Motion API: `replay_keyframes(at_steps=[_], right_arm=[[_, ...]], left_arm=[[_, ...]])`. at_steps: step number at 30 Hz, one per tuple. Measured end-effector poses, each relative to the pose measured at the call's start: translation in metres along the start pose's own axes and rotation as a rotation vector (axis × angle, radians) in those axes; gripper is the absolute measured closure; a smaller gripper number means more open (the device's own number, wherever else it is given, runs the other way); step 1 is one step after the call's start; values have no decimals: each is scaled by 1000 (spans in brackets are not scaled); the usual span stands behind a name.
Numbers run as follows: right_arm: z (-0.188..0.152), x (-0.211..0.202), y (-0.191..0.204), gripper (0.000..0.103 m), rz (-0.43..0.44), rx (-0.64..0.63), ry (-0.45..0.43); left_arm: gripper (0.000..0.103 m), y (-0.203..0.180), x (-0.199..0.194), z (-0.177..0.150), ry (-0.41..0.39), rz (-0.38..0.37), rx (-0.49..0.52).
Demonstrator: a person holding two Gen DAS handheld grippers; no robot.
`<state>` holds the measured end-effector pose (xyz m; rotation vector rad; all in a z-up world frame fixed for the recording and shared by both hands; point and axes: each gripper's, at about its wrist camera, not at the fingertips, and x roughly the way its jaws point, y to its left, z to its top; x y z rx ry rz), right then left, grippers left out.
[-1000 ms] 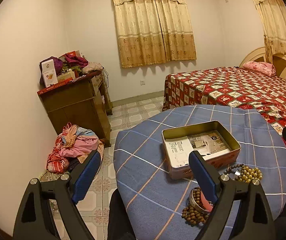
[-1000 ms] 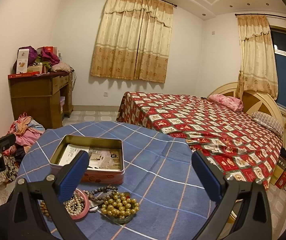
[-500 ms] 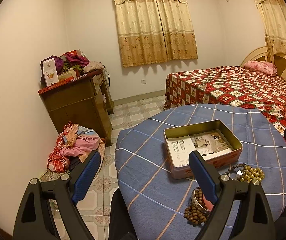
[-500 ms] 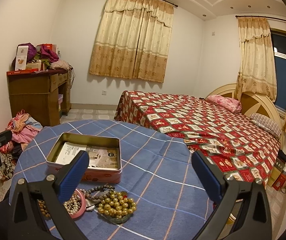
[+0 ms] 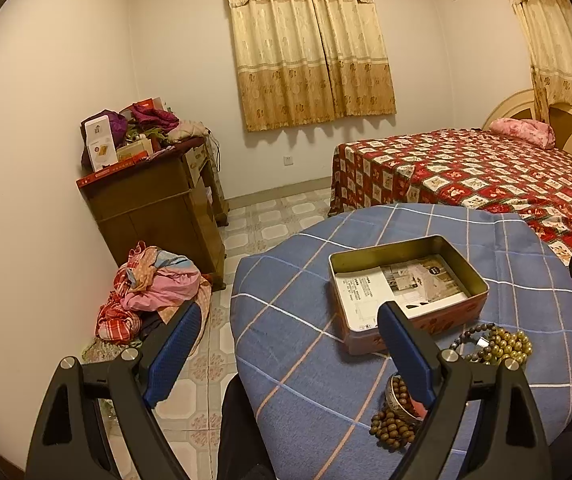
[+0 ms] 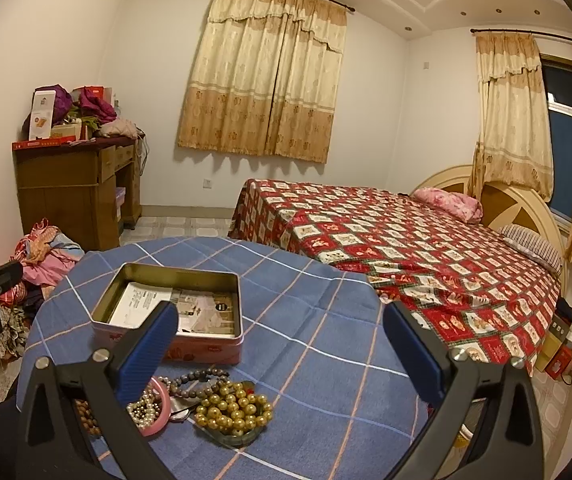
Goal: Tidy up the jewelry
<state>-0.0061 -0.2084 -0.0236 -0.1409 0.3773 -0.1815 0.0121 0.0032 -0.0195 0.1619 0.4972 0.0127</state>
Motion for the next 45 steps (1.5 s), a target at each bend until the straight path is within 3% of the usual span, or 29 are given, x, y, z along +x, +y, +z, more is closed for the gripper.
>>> replay_keyframes(at_steps=[8, 17, 23, 34, 37, 39, 41, 42, 45], right_arm=[[-12, 17, 3, 0, -16, -9, 33], [-42, 51, 8, 2, -16, -25, 149], [-57, 66, 8, 3, -20, -28, 210], [-72, 85, 4, 19, 7, 11, 289], [-74, 86, 6, 19, 7, 7, 295], [-74, 87, 7, 19, 8, 4, 297], [-75, 87, 7, 19, 8, 2, 298], [-75, 89, 6, 19, 8, 4, 299], [-76, 90, 5, 19, 5, 10, 303]], left_arm=[[13, -3, 22, -12, 47, 18, 12], [13, -15, 59, -37, 151, -15, 39], [13, -39, 64, -44, 153, -74, 79], [14, -93, 90, -52, 194, -195, 184], [36, -104, 95, -57, 221, -235, 206], [57, -107, 99, -60, 246, -264, 207], [62, -109, 98, -61, 243, -275, 209], [72, -109, 97, -60, 236, -275, 209], [85, -102, 95, -55, 233, -312, 173]])
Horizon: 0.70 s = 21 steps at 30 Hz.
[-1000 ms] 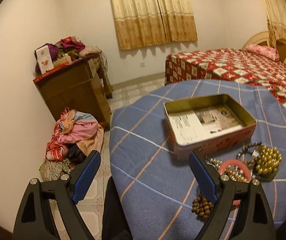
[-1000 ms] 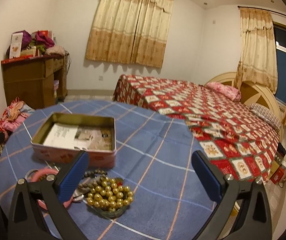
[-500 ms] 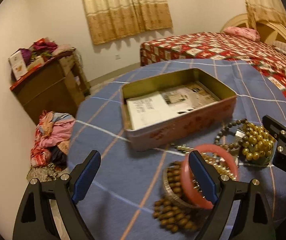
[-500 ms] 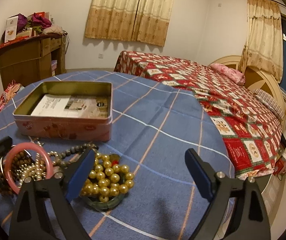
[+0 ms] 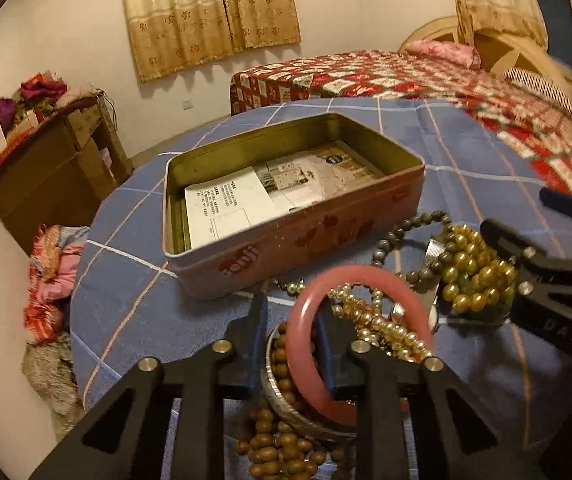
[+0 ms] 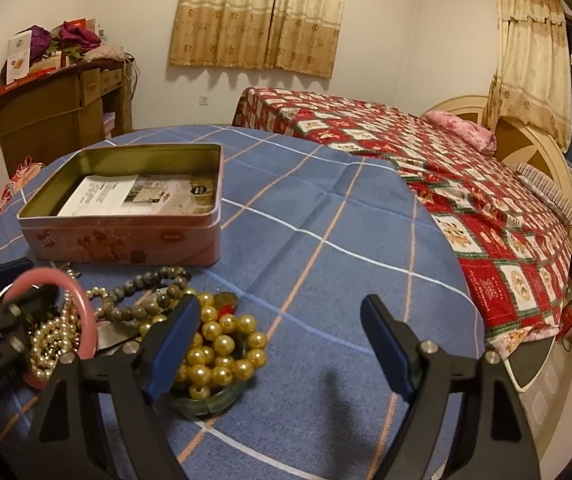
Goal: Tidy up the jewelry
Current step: 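Lower the left tool onto the pink bangle and close it, then grasp the gold bead strand with the right tool while the left tool holds the bangle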
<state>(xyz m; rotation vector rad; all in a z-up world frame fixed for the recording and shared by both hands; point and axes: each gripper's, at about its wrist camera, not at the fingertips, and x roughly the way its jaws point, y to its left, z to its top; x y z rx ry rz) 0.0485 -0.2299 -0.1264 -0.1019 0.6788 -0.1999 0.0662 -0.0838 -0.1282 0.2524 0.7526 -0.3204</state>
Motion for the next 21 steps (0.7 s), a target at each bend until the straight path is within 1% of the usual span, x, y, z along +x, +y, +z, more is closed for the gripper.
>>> replay_keyframes(at_steps=[2, 8, 9, 10, 12, 15, 17, 19, 21], right_arm=[[1, 1, -3, 19, -1, 4, 0], [1, 0, -7, 19, -5, 11, -3], [2, 0, -8, 20, -5, 11, -1], [2, 0, -10, 25, 0, 15, 0], [2, -1, -12, 30, 13, 25, 3], [2, -2, -12, 30, 21, 20, 1], [3, -4, -12, 31, 29, 22, -3], [3, -6, -11, 32, 51, 25, -9], [4, -8, -6, 32, 76, 13, -10]], left_arm=[[93, 3, -4, 1, -15, -9, -8], [93, 11, -27, 7, -78, -41, -35], [93, 13, -33, 8, -94, -46, -43], [93, 13, -37, 9, -103, -49, -44], [93, 16, -45, 11, -129, -54, -53], [93, 22, -55, 14, -152, -57, -69], [93, 26, -60, 15, -165, -51, -79], [93, 31, -64, 15, -183, -17, -78], [93, 37, -61, 13, -178, 4, -82]])
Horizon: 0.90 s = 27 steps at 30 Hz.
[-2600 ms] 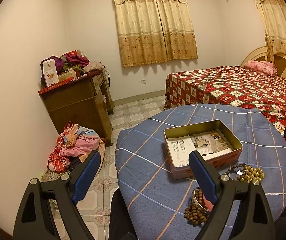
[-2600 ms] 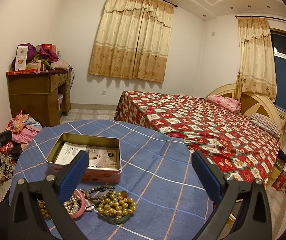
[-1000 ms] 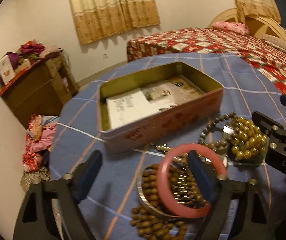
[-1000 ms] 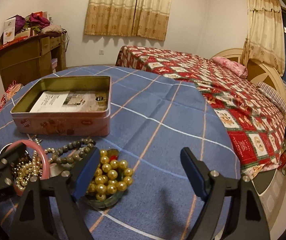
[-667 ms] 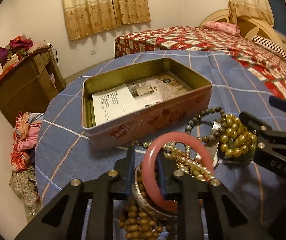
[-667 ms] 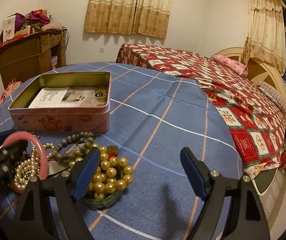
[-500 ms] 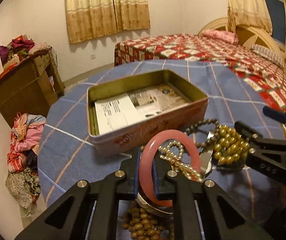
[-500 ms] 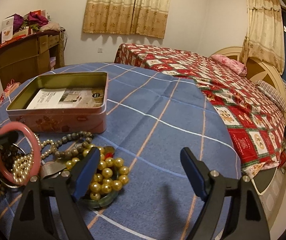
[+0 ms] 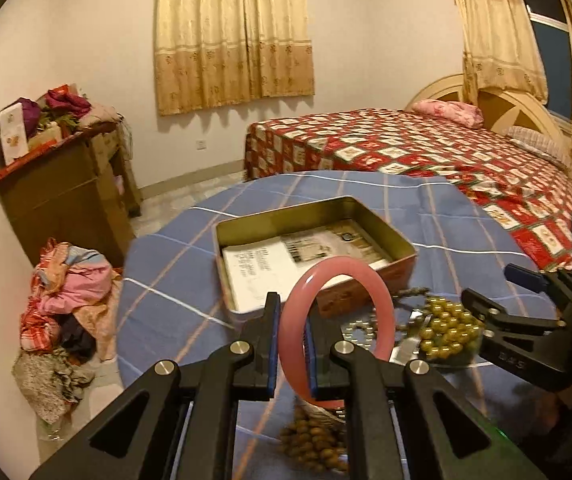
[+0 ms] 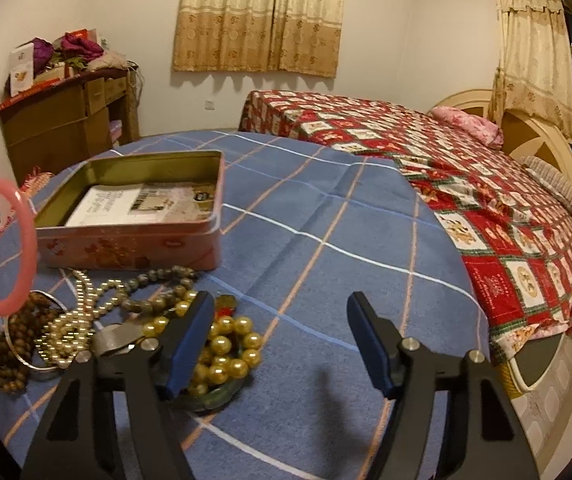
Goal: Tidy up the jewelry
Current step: 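Grasp the gold bead strand with the right tool while the left tool holds the bangle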
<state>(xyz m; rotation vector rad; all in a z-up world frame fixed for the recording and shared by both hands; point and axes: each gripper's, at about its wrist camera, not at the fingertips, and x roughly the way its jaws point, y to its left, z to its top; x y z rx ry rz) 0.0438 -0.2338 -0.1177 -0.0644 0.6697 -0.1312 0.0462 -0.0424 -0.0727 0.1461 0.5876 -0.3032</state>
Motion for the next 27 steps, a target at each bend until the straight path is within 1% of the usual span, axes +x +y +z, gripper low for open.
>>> replay_keyframes(at_steps=[3, 8, 9, 10, 12, 13, 16, 19, 23, 27], right_arm=[[-2, 4, 7, 32, 43, -19, 20], [-8, 13, 15, 40, 83, -43, 66], [-9, 15, 16, 47, 97, -46, 72], [-11, 15, 15, 56, 108, -45, 78], [-13, 16, 16, 64, 113, -44, 91], [-15, 17, 17, 72, 125, -46, 102], [-16, 15, 18, 79, 129, -57, 103], [-17, 13, 16, 80, 153, -33, 102], [-15, 10, 13, 81, 162, -23, 91], [-8, -2, 14, 82, 158, -29, 55]], left_arm=[[93, 7, 7, -6, 25, 13, -18], [93, 14, 13, -16, 53, 25, -35], [93, 15, 14, -16, 52, 25, -38], [93, 15, 13, -16, 49, 27, -38], [93, 14, 13, -18, 49, 24, -37], [93, 14, 13, -18, 50, 22, -38], [93, 14, 12, -18, 48, 17, -37], [93, 15, 9, -16, 41, 13, -42], [93, 16, 5, -14, 30, 7, -47], [93, 19, 1, -11, 20, 5, -55]])
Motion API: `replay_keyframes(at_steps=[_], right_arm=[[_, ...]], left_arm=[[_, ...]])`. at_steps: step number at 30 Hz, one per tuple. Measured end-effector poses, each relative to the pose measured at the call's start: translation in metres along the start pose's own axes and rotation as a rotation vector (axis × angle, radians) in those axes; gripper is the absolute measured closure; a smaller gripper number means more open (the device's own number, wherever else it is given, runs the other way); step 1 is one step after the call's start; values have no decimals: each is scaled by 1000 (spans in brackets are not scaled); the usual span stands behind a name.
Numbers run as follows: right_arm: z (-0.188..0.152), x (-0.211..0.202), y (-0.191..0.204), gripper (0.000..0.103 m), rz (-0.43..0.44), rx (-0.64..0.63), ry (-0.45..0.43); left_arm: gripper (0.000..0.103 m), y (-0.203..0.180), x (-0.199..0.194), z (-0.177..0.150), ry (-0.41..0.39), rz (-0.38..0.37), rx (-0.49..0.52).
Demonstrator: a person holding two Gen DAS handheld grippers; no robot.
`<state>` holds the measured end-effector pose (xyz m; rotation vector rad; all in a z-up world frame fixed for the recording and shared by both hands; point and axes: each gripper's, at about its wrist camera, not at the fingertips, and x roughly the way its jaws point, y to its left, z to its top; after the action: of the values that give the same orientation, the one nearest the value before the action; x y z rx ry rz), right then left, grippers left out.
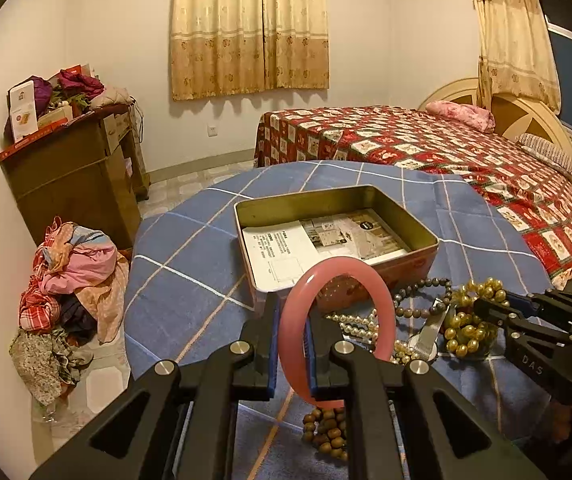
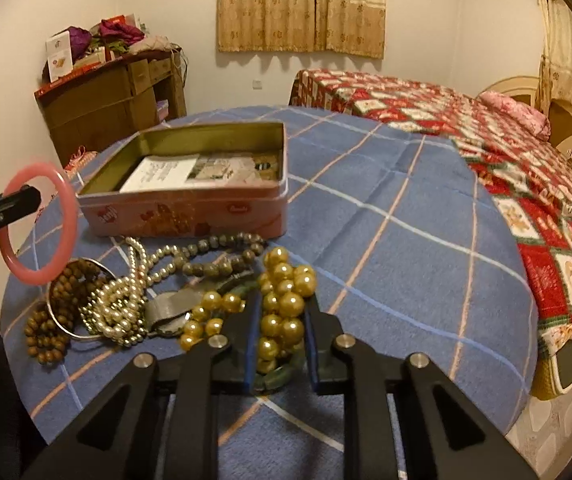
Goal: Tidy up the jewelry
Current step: 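Grasp the gold bead strand with the right tool while the left tool holds the bangle, then carry the pink bangle and gold beads over the open tin with both tools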
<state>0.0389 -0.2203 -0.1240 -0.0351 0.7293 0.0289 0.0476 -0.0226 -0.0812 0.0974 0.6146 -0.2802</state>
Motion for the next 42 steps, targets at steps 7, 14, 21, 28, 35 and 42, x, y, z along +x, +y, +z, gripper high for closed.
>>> replay_keyframes(at_steps=[7, 14, 21, 28, 35, 42], right_arm=[[13, -20, 1, 90, -2, -18, -43], [25, -39, 4, 91, -6, -47, -98], [45, -51, 4, 91, -16, -80, -159], [66, -47, 7, 91, -6, -102, -191], [93, -43, 10, 91, 33, -118, -228], [115, -25, 19, 91, 32, -153, -238]], left_arm=[[93, 4, -5, 6, -11, 5, -12], [93, 7, -12, 17, -37, 6, -11], [93, 13, -13, 33, -59, 54, -8], [93, 9, -2, 55, -70, 87, 9], [93, 10, 20, 74, -59, 116, 19], [93, 9, 42, 87, -47, 180, 41]])
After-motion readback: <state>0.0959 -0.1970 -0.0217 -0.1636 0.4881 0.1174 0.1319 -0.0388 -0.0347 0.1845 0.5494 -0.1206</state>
